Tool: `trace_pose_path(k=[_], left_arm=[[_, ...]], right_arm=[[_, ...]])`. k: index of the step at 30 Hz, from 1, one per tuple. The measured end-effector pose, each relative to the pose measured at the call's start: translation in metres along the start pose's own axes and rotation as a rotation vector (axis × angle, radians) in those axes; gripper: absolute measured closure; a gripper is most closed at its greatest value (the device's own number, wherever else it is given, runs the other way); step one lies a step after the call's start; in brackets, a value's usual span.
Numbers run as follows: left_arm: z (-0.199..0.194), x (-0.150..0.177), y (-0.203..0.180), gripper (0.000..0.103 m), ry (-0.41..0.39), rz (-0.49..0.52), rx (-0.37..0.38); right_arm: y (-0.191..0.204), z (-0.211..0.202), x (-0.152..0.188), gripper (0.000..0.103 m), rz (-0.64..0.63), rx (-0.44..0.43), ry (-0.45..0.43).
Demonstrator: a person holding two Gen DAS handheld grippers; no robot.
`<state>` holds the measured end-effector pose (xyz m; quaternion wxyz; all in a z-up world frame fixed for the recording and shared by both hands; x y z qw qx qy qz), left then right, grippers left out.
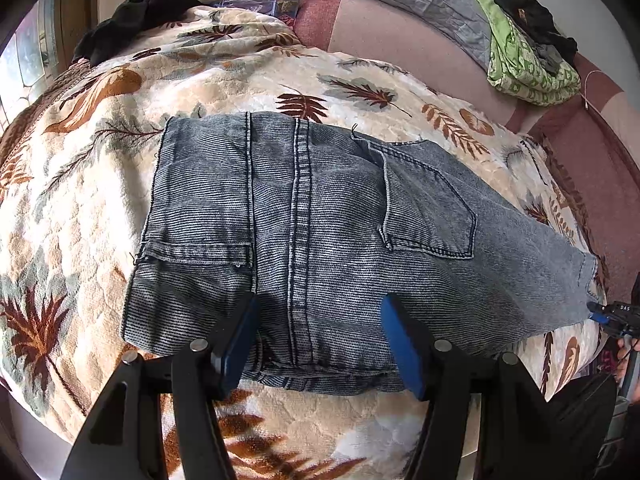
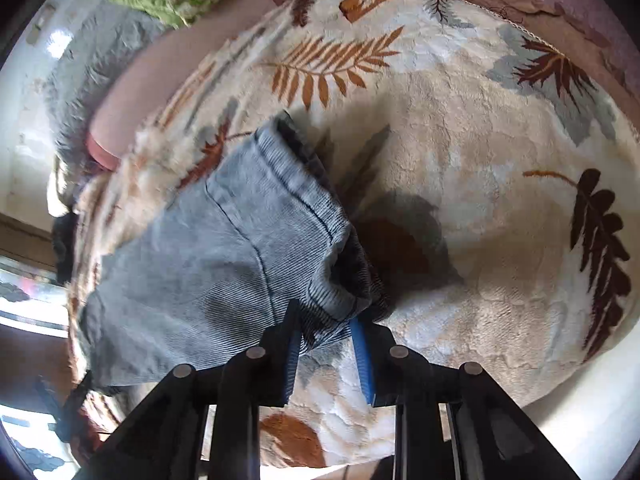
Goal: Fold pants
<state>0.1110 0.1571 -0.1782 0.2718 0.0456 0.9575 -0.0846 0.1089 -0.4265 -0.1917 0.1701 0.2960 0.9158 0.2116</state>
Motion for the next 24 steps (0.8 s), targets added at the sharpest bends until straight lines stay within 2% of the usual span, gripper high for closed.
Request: trace_pose_path(k=[1, 3, 5, 7, 8, 12, 14, 16, 19, 21, 23, 24], left_arm=[[0.0, 0.0, 0.0, 0.04, 0.0, 0.004, -0.003], [0.002, -0.001, -0.001, 0.038, 0.003, 0.005, -0.005], [0.002, -0.002, -0.002, 0.035, 0.0, 0.004, -0.001], [0.003, -0.002, -0.003, 0.034, 0.002, 0.015, -0.013], [0.003, -0.002, -0.004, 0.034, 0.002, 0.022, -0.019], [0.003, -0.001, -0.004, 0.034, 0.0, 0.029, -0.021], [0.002, -0.001, -0.003, 0.034, -0.004, 0.023, -0.009], [0.002, -0.002, -0.003, 0.034, -0.008, 0.018, 0.001], [0.002, -0.001, -0.002, 0.033, -0.007, 0.017, 0.006], [0.002, -0.001, -0.003, 0.032, -0.006, 0.023, 0.004], [0.003, -0.002, -0.004, 0.03, -0.004, 0.03, 0.0], [0.004, -0.002, -0.005, 0.03, -0.004, 0.033, -0.003]], right_arm=[[0.004, -0.01, -0.003, 0.072, -0.012, -0.015, -0.025], [0.014, -0.033, -0.014, 0.046, -0.023, -0.029, -0.086], [0.022, -0.054, -0.031, 0.041, -0.039, -0.017, -0.16], [0.038, -0.061, -0.045, 0.04, -0.064, -0.049, -0.176], [0.044, -0.058, -0.052, 0.036, -0.071, -0.053, -0.164], [0.051, -0.016, -0.085, 0.036, -0.105, 0.025, -0.086], [0.049, 0.011, -0.091, 0.036, -0.045, -0.023, 0.019], [0.051, 0.025, -0.094, 0.036, -0.023, -0.057, 0.076], [0.058, 0.039, -0.093, 0.044, -0.037, -0.086, 0.143], [0.057, 0.05, -0.091, 0.072, -0.045, -0.072, 0.197], [0.054, 0.058, -0.089, 0.081, -0.084, -0.031, 0.22], [0.056, 0.058, -0.088, 0.082, -0.109, -0.022, 0.217]])
Point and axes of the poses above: each gripper's, at about its wrist camera, not at the fingertips, and z roughly the way its jaws point, y to its left, x to its underside, the point moved 9 cm from there along z, roughly the way its jaws point, and after that the axes turned 10 degrees about z, right-handed, at the moved point
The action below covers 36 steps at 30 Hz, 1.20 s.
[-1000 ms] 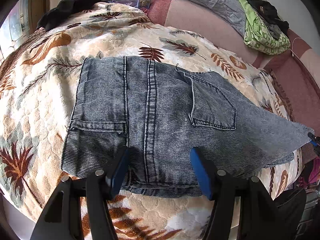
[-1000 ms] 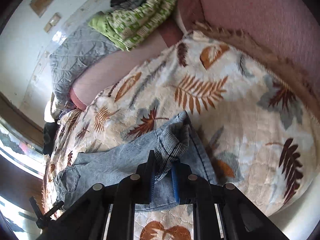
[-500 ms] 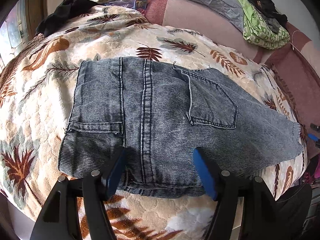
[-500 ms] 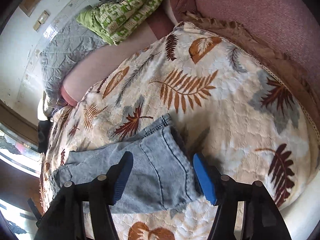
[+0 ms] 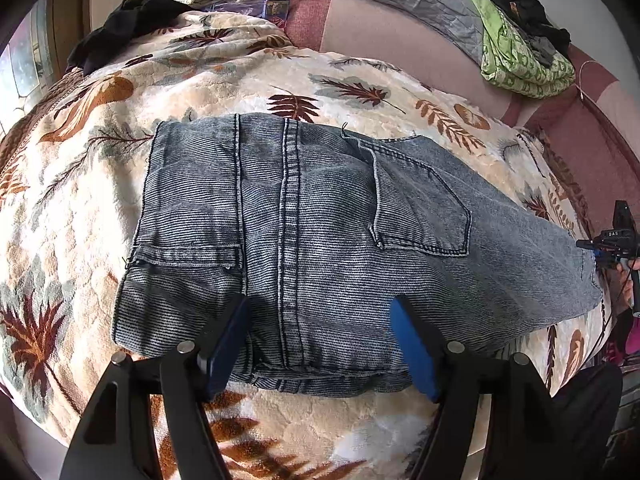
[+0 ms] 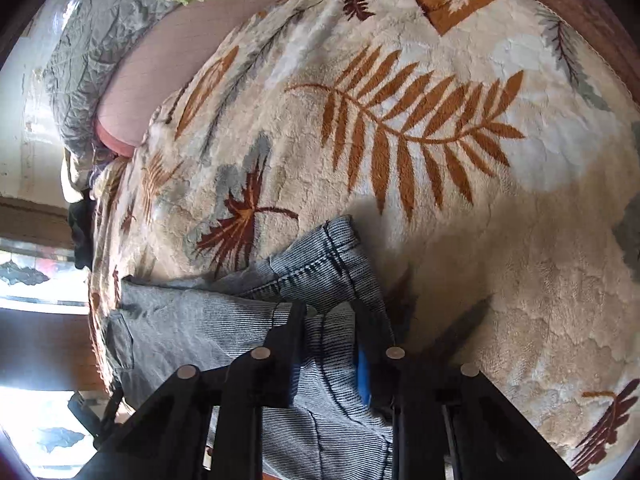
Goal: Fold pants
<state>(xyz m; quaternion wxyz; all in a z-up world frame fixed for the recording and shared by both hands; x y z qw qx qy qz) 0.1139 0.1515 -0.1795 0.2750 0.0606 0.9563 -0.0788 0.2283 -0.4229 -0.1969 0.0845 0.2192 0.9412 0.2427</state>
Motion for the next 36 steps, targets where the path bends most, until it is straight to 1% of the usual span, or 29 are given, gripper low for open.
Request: trace_pose_path(k=[1, 2, 3, 5, 6, 7, 8, 10, 11, 12, 13, 14, 17, 18, 19, 21, 23, 24, 25, 26, 27, 28, 29, 30, 31, 32, 33, 35, 36], left_arm=[[0.0, 0.0, 0.0, 0.03, 0.0, 0.001, -0.002], [0.0, 0.0, 0.0, 0.03, 0.0, 0.002, -0.003], [0.001, -0.001, 0.0, 0.029, 0.001, 0.002, -0.004], [0.002, -0.001, -0.001, 0.028, 0.002, 0.005, -0.007], [0.002, -0.002, -0.002, 0.027, 0.003, 0.009, -0.012], [0.003, -0.002, -0.002, 0.026, 0.005, 0.015, -0.018], [0.004, -0.002, -0.003, 0.024, 0.007, 0.021, -0.022], [0.005, -0.003, -0.006, 0.022, 0.009, 0.032, -0.032], [0.005, -0.002, -0.007, 0.022, 0.01, 0.039, -0.041], [0.005, -0.002, -0.007, 0.022, 0.01, 0.045, -0.047], [0.005, -0.002, -0.007, 0.022, 0.009, 0.05, -0.049], [0.005, -0.002, -0.007, 0.022, 0.008, 0.05, -0.047], [0.005, -0.002, -0.006, 0.022, 0.005, 0.039, -0.037], [0.005, -0.002, -0.006, 0.021, 0.005, 0.035, -0.038], [0.005, -0.003, -0.006, 0.021, 0.004, 0.033, -0.039], [0.005, -0.003, -0.006, 0.02, 0.002, 0.031, -0.043], [0.004, -0.003, -0.006, 0.02, -0.002, 0.024, -0.042], [0.004, -0.003, -0.006, 0.02, -0.006, 0.021, -0.039], [0.003, -0.004, -0.005, 0.02, -0.01, 0.017, -0.035], [0.002, -0.004, -0.005, 0.02, -0.015, 0.013, -0.03], [0.001, -0.005, -0.005, 0.02, -0.021, 0.005, -0.023], [-0.001, -0.005, -0.004, 0.02, -0.029, -0.006, -0.015], [-0.004, -0.006, -0.003, 0.02, -0.039, -0.018, -0.009], [-0.007, -0.008, -0.003, 0.02, -0.056, -0.029, -0.008], [-0.01, -0.009, -0.002, 0.02, -0.071, -0.035, -0.018], [-0.013, -0.011, -0.001, 0.02, -0.085, -0.037, -0.033], [-0.016, -0.013, -0.001, 0.02, -0.096, -0.038, -0.048], [-0.02, -0.015, -0.003, 0.02, -0.11, -0.044, -0.058], [-0.021, -0.016, -0.005, 0.02, -0.115, -0.055, -0.054]], right_arm=[[0.004, -0.004, -0.001, 0.083, -0.03, 0.012, -0.025], [0.009, -0.013, -0.005, 0.084, -0.064, 0.029, -0.076], [0.017, -0.026, -0.009, 0.087, -0.101, 0.043, -0.143], [0.036, -0.052, -0.015, 0.088, -0.168, 0.027, -0.274], [0.045, -0.06, -0.016, 0.088, -0.215, 0.044, -0.331], [0.048, -0.059, -0.018, 0.088, -0.234, 0.048, -0.338], [0.045, -0.047, -0.019, 0.088, -0.236, 0.072, -0.305], [0.027, -0.021, -0.023, 0.086, -0.237, 0.163, -0.283], [0.013, -0.008, -0.021, 0.084, -0.198, 0.168, -0.239], [0.0, -0.001, -0.018, 0.075, -0.157, 0.171, -0.209], [-0.005, -0.002, -0.015, 0.071, -0.146, 0.172, -0.229], [-0.004, -0.009, -0.013, 0.07, -0.16, 0.165, -0.265], [0.001, -0.05, -0.007, 0.07, -0.159, 0.161, -0.399], [0.007, -0.063, -0.001, 0.069, -0.164, 0.134, -0.425], [0.016, -0.073, 0.007, 0.065, -0.166, 0.081, -0.429], [0.035, -0.076, 0.029, 0.032, -0.165, -0.055, -0.368], [0.042, -0.064, 0.049, 0.03, -0.159, -0.128, -0.311], [0.037, -0.049, 0.056, 0.03, -0.136, -0.129, -0.269], [0.026, -0.027, 0.062, 0.03, -0.112, -0.076, -0.214], [0.008, -0.009, 0.068, 0.03, -0.08, 0.006, -0.178], [0.001, -0.002, 0.07, 0.033, -0.074, 0.021, -0.183], [0.006, -0.01, 0.072, 0.033, -0.092, 0.019, -0.223], [0.012, -0.018, 0.075, 0.033, -0.091, 0.005, -0.234], [0.021, -0.029, 0.078, 0.033, -0.097, -0.037, -0.254], [0.028, -0.042, 0.081, 0.033, -0.113, -0.064, -0.299], [0.032, -0.053, 0.084, 0.03, -0.125, -0.065, -0.345], [0.033, -0.057, 0.088, 0.024, -0.132, -0.066, -0.364], [0.028, -0.045, 0.096, 0.021, -0.129, -0.051, -0.346], [0.017, -0.032, 0.1, 0.021, -0.109, -0.022, -0.312]])
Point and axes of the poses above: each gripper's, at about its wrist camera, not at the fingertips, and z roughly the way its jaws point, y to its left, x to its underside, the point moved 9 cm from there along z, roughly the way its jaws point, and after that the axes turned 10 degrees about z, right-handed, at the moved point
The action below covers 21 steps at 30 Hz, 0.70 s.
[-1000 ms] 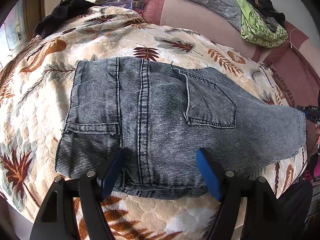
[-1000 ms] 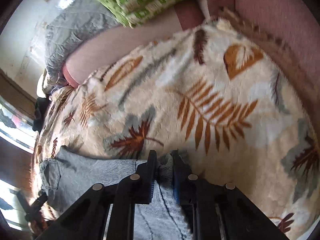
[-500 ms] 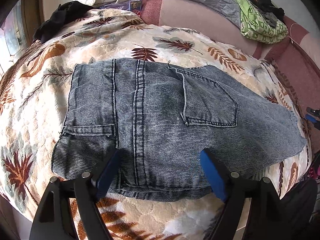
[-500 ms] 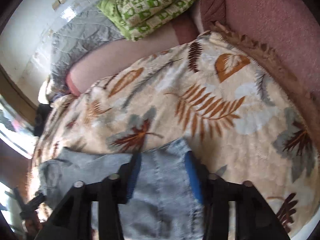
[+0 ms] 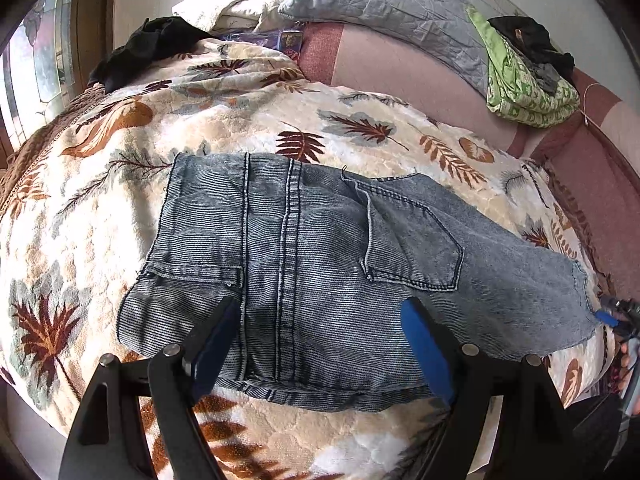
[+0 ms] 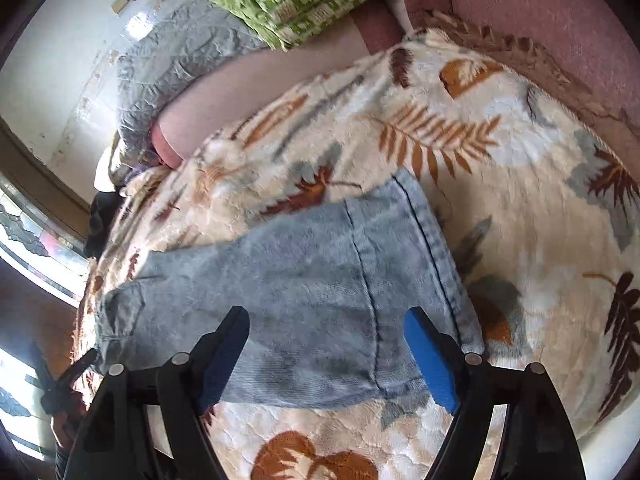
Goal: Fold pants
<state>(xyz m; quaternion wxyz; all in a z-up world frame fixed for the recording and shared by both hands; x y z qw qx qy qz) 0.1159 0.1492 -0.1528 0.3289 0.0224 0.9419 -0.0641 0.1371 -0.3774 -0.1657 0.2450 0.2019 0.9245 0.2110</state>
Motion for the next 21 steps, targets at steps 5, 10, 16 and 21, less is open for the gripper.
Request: trace_pose_path(k=[5, 10, 16, 21], left_arm=[[0.016, 0.011, -0.001, 0.02, 0.08, 0.056, -0.07], [0.023, 0.016, -0.003, 0.02, 0.112, 0.099, -0.134], [0.023, 0.016, -0.001, 0.02, 0.1, 0.088, -0.114], [0.023, 0.015, 0.001, 0.02, 0.089, 0.072, -0.086]], right_arm=[[-0.005, 0.006, 0.005, 0.021, 0.043, -0.04, 0.025], [0.02, -0.011, -0.018, 0.021, 0.065, -0.149, -0.006], [0.044, 0.015, -0.059, 0.021, 0.124, -0.246, 0.026], [-0.004, 0.082, -0.079, 0.021, 0.263, -0.15, 0.091]])
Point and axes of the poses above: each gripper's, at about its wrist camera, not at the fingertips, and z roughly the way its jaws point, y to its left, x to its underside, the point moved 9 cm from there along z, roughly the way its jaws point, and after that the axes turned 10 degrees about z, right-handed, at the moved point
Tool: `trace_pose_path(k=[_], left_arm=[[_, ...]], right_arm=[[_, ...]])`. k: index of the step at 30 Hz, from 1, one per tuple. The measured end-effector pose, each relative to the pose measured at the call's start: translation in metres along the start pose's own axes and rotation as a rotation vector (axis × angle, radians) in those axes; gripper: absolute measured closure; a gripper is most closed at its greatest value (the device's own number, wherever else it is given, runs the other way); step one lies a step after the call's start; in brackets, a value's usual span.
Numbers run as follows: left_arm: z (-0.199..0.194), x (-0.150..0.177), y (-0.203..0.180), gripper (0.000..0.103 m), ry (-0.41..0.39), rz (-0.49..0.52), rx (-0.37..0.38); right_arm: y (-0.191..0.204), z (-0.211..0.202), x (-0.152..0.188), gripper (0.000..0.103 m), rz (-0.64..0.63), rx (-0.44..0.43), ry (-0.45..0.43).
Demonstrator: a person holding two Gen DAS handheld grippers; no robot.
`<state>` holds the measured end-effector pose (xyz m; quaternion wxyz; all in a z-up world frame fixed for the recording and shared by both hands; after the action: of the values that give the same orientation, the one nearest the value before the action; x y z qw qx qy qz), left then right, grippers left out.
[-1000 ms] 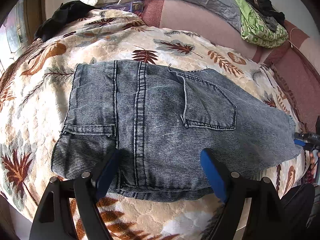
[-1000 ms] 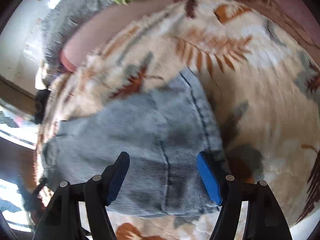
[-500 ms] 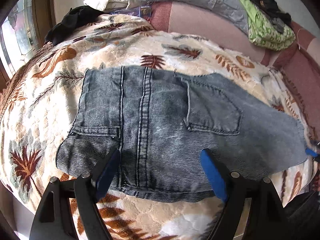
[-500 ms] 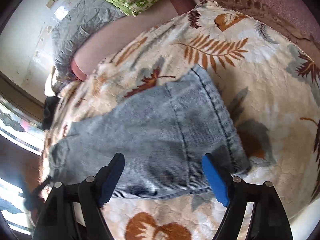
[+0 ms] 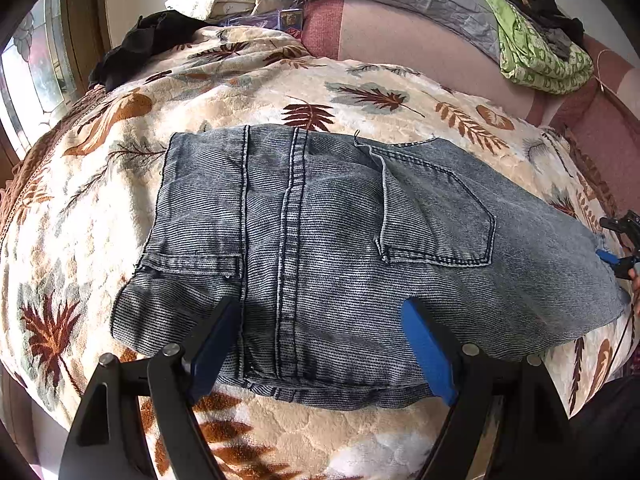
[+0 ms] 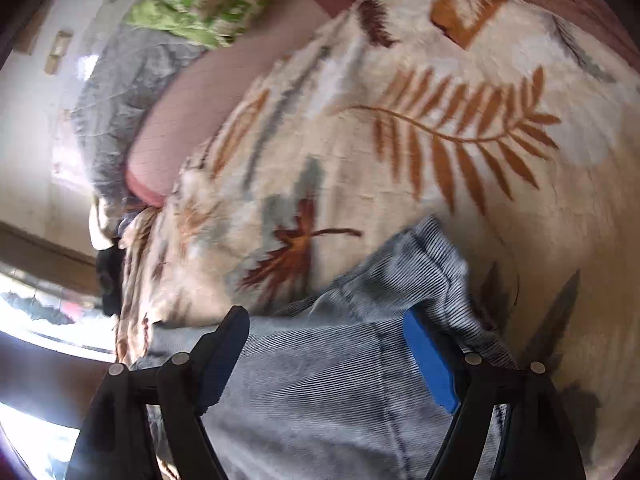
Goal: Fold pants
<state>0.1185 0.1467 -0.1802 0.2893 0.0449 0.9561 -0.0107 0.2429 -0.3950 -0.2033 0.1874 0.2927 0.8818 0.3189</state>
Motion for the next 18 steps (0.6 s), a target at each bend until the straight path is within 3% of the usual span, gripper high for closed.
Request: trace_pose_path(k=[3, 7, 9, 11, 14, 18], left_arm=[[-0.002, 0.0, -0.001, 0.02, -0.011, 0.01, -0.004], [-0.018, -0.006, 0.001, 0.02, -0.077, 0.005, -0.016], [-0.024, -0.008, 0.008, 0.02, -0.108, -0.023, -0.033], [-0.02, -0.006, 0.019, 0.02, -0.084, -0.078, -0.045], [0.003, 0.007, 0.027, 0.02, 0.027, -0.131, -0.034], [-0.008, 0.004, 0.019, 0.02, 0.001, -0.061, -0.109]], right_arm=[[0.007, -0.008, -0.003, 0.021, 0.013, -0.019, -0.024], [0.032, -0.033, 0.014, 0.021, -0.102, -0.066, -0.059], [0.024, -0.036, 0.022, 0.018, -0.101, -0.057, -0.081], [-0.001, -0.018, 0.029, 0.015, -0.088, 0.031, -0.028], [0.0, -0.023, 0.031, 0.015, -0.126, 0.015, -0.06], [0.025, -0.049, 0.04, 0.014, -0.179, -0.058, -0.131]])
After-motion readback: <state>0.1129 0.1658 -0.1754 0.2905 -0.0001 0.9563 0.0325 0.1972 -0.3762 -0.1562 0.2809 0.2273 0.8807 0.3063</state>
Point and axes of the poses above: each gripper's, at about its wrist camera, not at the fingertips, and z roughly the way its jaws point, y to its left, x to its underside, the point moved 9 cm from there along z, roughly the way its jaws point, and after that the axes turned 10 degrees about z, right-handed, at the moved point
